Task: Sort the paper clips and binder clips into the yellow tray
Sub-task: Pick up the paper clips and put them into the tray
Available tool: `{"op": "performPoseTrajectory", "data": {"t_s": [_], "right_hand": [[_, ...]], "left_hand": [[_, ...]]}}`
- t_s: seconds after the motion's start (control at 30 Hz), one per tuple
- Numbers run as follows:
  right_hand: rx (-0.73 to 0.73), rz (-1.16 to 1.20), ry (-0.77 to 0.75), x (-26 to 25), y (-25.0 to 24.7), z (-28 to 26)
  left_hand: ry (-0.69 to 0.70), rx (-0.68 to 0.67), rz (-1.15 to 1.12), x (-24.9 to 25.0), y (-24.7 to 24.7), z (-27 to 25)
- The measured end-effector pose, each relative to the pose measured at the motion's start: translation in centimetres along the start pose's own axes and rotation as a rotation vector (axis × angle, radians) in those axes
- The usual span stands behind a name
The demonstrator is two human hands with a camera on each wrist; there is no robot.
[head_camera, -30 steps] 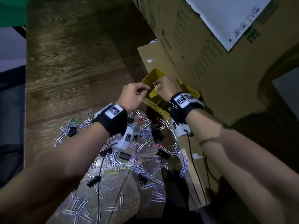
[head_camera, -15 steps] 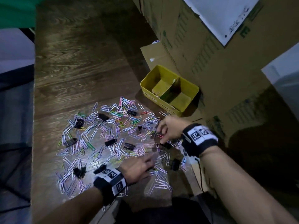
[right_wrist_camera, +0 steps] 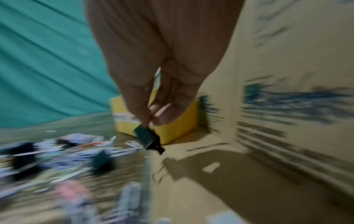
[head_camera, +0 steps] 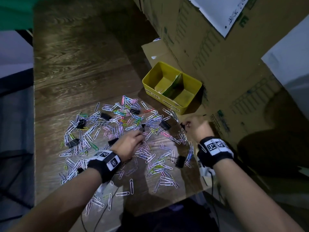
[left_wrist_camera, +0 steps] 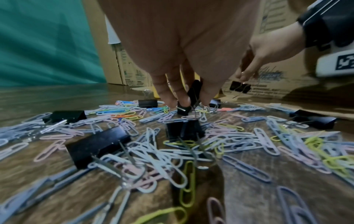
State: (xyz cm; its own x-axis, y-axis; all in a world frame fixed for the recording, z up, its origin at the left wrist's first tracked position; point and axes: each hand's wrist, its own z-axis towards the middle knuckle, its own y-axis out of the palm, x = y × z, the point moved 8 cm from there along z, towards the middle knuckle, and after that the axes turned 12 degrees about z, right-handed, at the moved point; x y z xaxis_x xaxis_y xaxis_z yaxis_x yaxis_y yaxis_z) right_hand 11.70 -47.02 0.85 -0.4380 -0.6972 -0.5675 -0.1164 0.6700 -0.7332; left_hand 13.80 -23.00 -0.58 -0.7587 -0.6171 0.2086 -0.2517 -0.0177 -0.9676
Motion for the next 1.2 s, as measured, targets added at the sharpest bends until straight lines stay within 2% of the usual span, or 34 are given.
{"op": "performPoseTrajectory", "data": {"t_s": [0.13, 0.27, 0.37, 0.4, 0.47, 0.53, 0.57, 0.63, 0.73, 0.8, 0.87, 0.9, 0.97, 1.0, 1.07, 1.1, 1.2], "right_hand": [[0.186, 0.041, 0.097, 3.7, -2.3, 0.4], [0.076, 0.11, 0.141, 5.0, -0.6, -0.9], [-0.062, -0.004, -0.032, 2.0, 0.9, -3.3], [-0.136, -0.061, -0.087, 1.0, 1.8, -4.4], [-0.324, -0.137, -0.121, 0.3, 4.4, -6.2], [-0.421, -0.235, -0.144, 0.7, 6.5, -7.5], [-0.424, -0.296, -0.167, 1.1, 7.3, -7.9], [-0.374, -0.363, -0.22, 1.2, 8.0, -8.3], [-0.348, -0.284, -0.249, 1.4, 7.5, -8.9], [-0.358, -0.198, -0.21, 2.2, 6.1, -9.1], [-0.334, -0.172, -0.164, 3.7, 4.5, -8.1], [-0.276, -0.145, -0.109, 4.4, 3.5, -7.2], [-0.089, 0.088, 0.066, 7.0, 1.9, -5.6], [0.028, 0.166, 0.158, 8.0, 1.0, -5.0], [0.22, 0.24, 0.239, 8.6, -0.2, -4.9], [0.271, 0.222, 0.258, 8.9, -0.2, -4.6], [0.275, 0.21, 0.322, 8.6, 0.2, -4.6]], "left_hand": [[-0.115, -0.045, 0.147, -0.9, -0.5, 1.0], [-0.243, -0.01, 0.298, 0.8, -2.2, 2.0], [-0.261, 0.058, 0.285, 3.0, -3.2, 3.8], [-0.221, 0.063, 0.226, 4.1, -3.2, 4.7], [-0.037, 0.01, 0.106, 7.1, -2.3, 6.6], [0.157, -0.126, 0.08, 9.9, -0.5, 8.1], [0.213, -0.203, 0.105, 10.8, 0.5, 8.6], [0.269, -0.319, 0.17, 11.6, 2.6, 9.3], [0.341, -0.409, 0.298, 11.7, 4.5, 9.3], [0.361, -0.42, 0.32, 11.1, 5.2, 8.4], [0.394, -0.366, 0.302, 10.8, 5.3, 6.9], [0.427, -0.308, 0.288, 10.9, 5.1, 6.1], [0.485, -0.197, 0.271, 11.2, 5.0, 4.9], [0.488, -0.192, 0.264, 11.4, 5.3, 4.8], [0.453, -0.225, 0.244, 12.4, 5.8, 5.5], [0.439, -0.234, 0.229, 13.2, 6.1, 6.1], [0.456, -0.316, 0.213, 15.9, 7.2, 7.3]]}}
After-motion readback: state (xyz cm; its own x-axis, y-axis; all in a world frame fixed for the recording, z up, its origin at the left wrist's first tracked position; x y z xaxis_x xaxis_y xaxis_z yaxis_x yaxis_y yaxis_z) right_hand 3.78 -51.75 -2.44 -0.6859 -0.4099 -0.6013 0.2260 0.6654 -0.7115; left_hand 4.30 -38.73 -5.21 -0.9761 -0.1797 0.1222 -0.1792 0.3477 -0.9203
